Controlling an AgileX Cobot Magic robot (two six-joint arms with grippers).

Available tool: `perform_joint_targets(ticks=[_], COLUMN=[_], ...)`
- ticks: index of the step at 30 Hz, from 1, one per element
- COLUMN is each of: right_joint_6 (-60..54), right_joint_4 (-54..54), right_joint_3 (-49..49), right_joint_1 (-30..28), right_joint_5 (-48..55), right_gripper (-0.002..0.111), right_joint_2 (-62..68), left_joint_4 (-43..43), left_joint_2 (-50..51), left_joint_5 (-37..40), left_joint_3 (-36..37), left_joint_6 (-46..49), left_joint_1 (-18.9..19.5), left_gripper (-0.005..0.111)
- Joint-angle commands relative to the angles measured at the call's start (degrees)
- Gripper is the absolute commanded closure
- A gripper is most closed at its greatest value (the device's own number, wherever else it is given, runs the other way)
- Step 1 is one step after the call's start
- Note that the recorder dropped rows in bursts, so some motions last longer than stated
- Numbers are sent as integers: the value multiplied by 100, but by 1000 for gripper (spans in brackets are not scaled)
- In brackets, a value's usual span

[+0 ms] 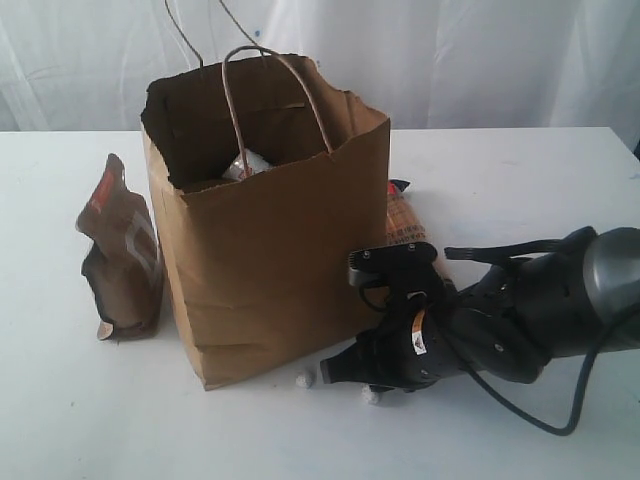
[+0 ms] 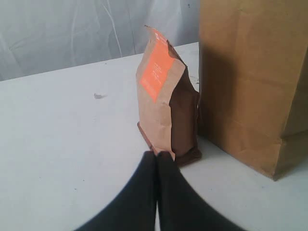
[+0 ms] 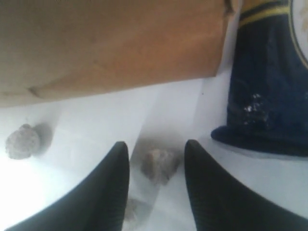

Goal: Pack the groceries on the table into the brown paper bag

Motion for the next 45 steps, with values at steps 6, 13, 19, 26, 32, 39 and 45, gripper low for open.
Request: perform_joint_targets(ticks=[6,13,19,26,32,39,45], right_joint_6=[10,10,10,-66,-95,-231,-248], right_joint_4=[-2,-2,-2,-41,-124,-124,-124], right_joint_3=[-21,-21,-21,-21,-46,-714,-1593], right_joint_1=[1,1,1,1,1,1,1], right_joint_5=[246,531,621,1143,1321,1432,1557], right_gripper=[84,93,93,93,93,93,93], right_joint_2=[210,210,-123,-1239,-2595,-3868,-3835], left_joint_4=[-67,-67,-67,-67,-67,-67,-67], left_joint_2=[-27,-27,-27,-27,-27,-27,-27], left_joint_5=[-28,-28,-28,-28,-28,-28,-28], left_joint_3=[20,20,20,20,20,20,20], left_joint_6=[3,3,3,3,3,3,3], left_joint_1=[8,8,8,8,8,8,8], left_gripper=[107,107,107,107,107,107,107])
